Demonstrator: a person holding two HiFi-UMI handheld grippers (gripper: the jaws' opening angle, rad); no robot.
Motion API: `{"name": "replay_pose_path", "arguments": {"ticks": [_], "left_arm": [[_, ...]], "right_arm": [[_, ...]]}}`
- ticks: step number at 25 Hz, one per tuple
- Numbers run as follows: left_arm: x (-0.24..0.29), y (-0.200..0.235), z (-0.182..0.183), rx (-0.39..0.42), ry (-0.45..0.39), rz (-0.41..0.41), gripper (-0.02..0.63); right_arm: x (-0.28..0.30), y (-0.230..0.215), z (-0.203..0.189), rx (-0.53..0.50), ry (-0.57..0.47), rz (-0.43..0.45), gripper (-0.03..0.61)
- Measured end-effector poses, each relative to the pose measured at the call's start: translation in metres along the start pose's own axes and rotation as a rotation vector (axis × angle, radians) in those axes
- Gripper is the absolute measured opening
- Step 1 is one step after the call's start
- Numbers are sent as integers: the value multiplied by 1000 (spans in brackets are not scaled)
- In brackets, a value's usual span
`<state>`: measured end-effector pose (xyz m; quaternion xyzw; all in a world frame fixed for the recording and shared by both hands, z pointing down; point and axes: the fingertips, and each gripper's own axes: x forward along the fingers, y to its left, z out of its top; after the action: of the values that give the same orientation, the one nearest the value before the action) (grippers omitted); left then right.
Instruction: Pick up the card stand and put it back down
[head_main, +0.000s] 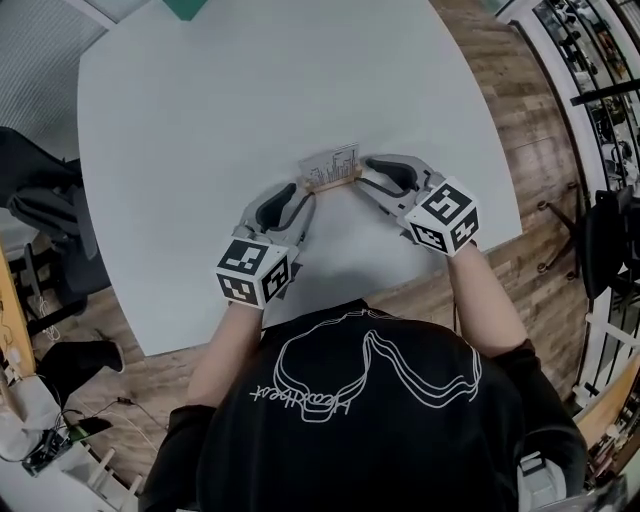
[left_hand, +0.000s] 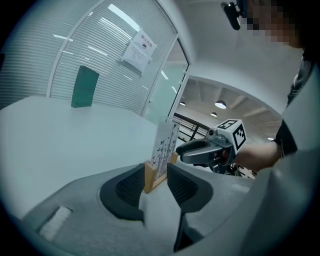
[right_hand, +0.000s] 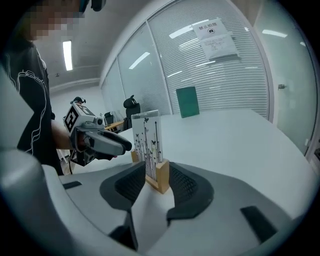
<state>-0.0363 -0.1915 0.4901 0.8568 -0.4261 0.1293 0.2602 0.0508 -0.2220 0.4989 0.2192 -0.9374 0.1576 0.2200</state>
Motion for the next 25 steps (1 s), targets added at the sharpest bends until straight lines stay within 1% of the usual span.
{"name": "replay_pose_path", "arguments": {"ticks": [4,12,16,21,22,25], "left_arm": [[8,4,-5,-11,15,2,127],[21,9,-18,-19,57,-2,127],[25,10,-21,-14,70,5,127],[25,13,-21,-17,72,2,126],[25,14,-21,-17,72,5,126],[24,15,-22,-12,72,23,115]], "right_arm": [[11,1,-5,-34,30,4,167],[24,-4,-19,-48,69,-20,166],[26,-7,-20,-29,72,-26,159],[29,-8,-19,-44,76,-39,139],[29,-9,-19,-47,76,-43,125],[30,-8,-18,-48,73,-50,122]]}}
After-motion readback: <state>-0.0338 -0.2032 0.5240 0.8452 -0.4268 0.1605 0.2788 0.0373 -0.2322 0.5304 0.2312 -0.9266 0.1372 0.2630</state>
